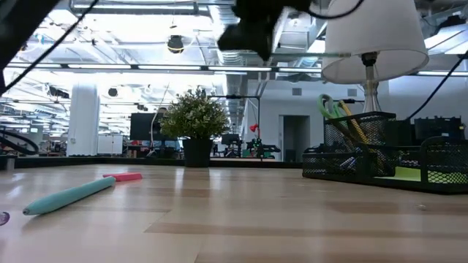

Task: Pick and place office supplies into organizer
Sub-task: Put the blue pencil into the black desk organizer

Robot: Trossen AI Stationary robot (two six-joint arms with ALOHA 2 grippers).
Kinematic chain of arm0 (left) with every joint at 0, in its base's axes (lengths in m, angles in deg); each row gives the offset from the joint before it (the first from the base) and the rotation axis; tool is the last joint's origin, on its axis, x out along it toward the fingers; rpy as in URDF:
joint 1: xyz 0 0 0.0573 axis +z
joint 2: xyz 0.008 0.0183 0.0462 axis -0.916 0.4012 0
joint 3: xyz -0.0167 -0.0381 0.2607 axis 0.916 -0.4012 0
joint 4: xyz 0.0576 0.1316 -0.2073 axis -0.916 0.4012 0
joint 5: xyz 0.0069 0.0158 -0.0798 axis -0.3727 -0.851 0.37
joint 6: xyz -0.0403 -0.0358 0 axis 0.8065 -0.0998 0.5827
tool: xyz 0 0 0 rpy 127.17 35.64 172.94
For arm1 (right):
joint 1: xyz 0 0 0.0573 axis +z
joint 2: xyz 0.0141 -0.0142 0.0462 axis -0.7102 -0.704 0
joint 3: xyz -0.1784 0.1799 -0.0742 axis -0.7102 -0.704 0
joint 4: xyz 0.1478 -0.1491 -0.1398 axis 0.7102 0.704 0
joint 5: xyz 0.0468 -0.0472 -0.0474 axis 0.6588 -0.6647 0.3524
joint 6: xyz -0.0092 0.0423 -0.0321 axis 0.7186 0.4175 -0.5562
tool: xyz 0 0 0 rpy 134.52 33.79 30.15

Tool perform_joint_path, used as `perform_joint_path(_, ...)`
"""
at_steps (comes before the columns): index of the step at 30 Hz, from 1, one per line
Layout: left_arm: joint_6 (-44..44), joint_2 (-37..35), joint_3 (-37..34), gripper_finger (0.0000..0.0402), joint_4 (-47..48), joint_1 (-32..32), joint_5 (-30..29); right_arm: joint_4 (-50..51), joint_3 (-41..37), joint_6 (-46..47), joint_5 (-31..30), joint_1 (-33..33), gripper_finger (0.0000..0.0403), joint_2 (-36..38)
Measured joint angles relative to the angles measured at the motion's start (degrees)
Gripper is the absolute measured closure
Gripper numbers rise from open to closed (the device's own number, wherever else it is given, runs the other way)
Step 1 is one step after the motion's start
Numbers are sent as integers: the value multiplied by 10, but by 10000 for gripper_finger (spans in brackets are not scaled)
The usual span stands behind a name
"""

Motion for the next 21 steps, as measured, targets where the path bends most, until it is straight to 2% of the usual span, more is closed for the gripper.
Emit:
perform_joint_path(3,-145,1,0,399,-71,45,-52,1,0,5,-23,11,403,-5)
perform_joint_path(6,-293,1,0,399,-140,81,-128,2,0,-9,-28,13,403,-18)
perform_joint_path(8,-398,1,0,399,-182,97,-154,2,0,-20,-33,13,403,-28)
perform_joint_path(10,-476,1,0,399,-207,107,-135,3,0,-36,-34,13,403,-35)
perform_joint_path(14,-574,1,0,399,-217,105,-47,3,0,-43,-45,6,403,-40)
perform_joint_path(17,-625,1,0,399,-224,95,-30,5,0,-44,-58,0,403,-37)
perform_joint_path(21,-659,1,0,399,-297,90,-5,5,0,-39,-82,-11,403,-27)
